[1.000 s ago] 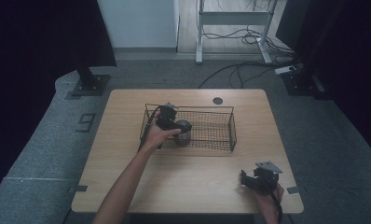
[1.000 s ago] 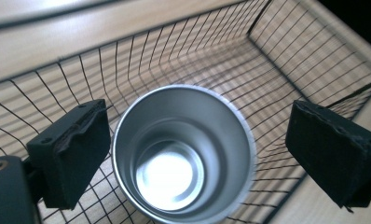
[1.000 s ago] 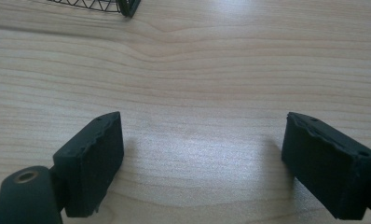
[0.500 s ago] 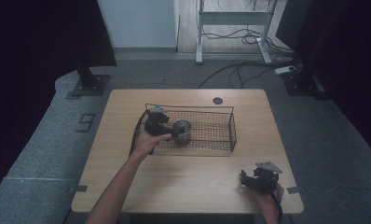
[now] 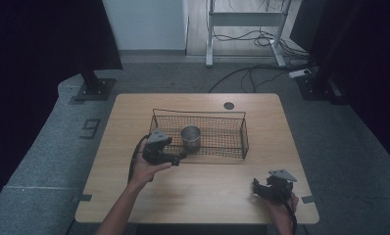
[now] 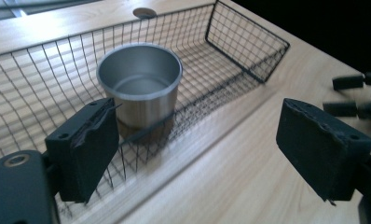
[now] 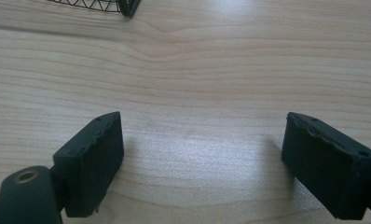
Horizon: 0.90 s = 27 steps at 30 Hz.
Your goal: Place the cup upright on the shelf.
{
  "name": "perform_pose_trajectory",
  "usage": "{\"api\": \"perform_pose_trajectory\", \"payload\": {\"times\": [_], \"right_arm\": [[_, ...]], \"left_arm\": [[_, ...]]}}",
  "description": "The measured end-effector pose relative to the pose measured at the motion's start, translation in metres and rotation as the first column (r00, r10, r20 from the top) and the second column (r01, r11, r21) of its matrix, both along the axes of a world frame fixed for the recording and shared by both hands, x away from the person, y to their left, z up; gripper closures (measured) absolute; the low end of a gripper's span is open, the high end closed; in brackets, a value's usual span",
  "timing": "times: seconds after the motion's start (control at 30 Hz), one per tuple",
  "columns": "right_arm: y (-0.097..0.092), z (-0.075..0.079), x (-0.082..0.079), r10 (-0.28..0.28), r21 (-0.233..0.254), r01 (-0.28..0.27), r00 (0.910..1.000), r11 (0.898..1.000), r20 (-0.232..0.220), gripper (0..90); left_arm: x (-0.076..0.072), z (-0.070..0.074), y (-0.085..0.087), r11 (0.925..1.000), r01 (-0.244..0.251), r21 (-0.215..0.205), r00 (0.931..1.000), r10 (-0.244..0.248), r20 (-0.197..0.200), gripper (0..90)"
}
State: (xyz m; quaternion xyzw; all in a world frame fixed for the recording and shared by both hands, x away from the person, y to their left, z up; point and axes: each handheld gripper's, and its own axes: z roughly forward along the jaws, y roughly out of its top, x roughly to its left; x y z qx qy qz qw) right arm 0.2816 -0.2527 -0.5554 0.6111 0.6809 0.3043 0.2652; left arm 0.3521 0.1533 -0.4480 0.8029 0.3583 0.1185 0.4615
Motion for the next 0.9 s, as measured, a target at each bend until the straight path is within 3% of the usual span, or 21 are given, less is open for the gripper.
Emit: {"api": "perform_pose_trajectory", "payload": {"times": [0.13,0.4,0.5,0.6,0.9], "right_arm": [[0.0,0.0,0.0,-0.001,0.002,0.001,1.0,1.0,-0.001,12.7],[0.0,0.0,0.0,-0.001,0.001,0.001,1.0,1.0,-0.001,12.7],[0.0,0.0,0.0,-0.001,0.001,0.001,1.0,1.0,-0.001,12.7],[0.0,0.0,0.0,0.0,0.0,0.0,1.0,1.0,0.0,12.7],[0.0,0.0,0.0,-0.001,0.0,0.001,1.0,1.0,0.0,12.8]], "left_arm": [[-0.016,-0.007,0.008,0.9998,0.007,0.017,1.0,-0.007,0.006,13.7],[-0.047,-0.028,0.029,0.9995,-0.029,-0.009,0.9995,0.029,-0.012,14.0],[-0.052,-0.034,0.033,0.9994,-0.032,0.014,0.9989,0.032,-0.034,14.0],[-0.056,-0.039,0.037,0.9992,-0.038,-0.011,0.998,0.037,-0.052,14.1],[-0.055,-0.045,0.031,0.9995,-0.029,-0.011,0.9974,0.029,-0.066,14.3]]}}
